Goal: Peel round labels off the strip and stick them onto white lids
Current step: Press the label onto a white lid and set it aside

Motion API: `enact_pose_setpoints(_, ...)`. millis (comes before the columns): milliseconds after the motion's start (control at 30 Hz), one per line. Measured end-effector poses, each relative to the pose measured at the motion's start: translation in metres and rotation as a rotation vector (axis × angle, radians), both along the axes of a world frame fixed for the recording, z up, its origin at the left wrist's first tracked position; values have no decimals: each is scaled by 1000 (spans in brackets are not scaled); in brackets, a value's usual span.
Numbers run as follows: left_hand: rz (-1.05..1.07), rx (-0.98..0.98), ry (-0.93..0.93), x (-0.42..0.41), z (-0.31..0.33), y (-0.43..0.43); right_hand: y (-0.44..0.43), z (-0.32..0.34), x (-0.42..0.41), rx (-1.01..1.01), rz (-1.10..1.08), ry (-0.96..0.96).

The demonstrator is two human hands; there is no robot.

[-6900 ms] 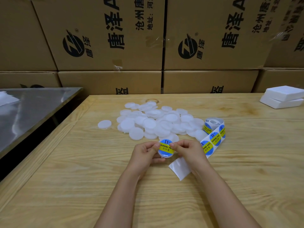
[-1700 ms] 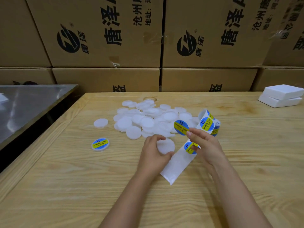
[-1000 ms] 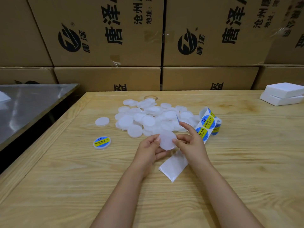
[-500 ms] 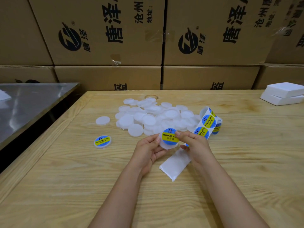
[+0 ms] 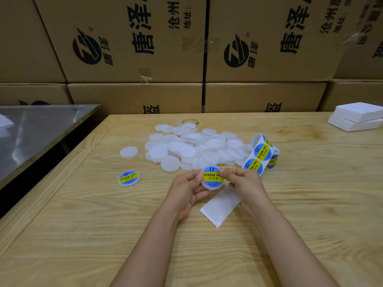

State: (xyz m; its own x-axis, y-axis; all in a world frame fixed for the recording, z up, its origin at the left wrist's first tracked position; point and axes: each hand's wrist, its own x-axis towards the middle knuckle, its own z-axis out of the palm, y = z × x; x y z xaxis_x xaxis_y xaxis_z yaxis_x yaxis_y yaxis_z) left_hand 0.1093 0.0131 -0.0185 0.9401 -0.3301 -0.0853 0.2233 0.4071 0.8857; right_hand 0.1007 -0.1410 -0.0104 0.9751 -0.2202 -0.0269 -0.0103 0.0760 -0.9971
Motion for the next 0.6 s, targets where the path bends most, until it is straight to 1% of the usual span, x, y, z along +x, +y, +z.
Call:
enact_pose_setpoints(200,-10,4,-18,0,-1,1,1,-1,0,-43,-34,-32)
enact_pose_setpoints(367,8,13,-21,0,-1,-1,5,-3,-1,-126,-66,-96)
enact_pose_setpoints(533,40,-29,20,-1,1,-1,15,-6,-6,-385,-176,-233)
enact_pose_setpoints(600,45,-51,30,-2,2,-1,20,-6,-9,-435,-226,-291)
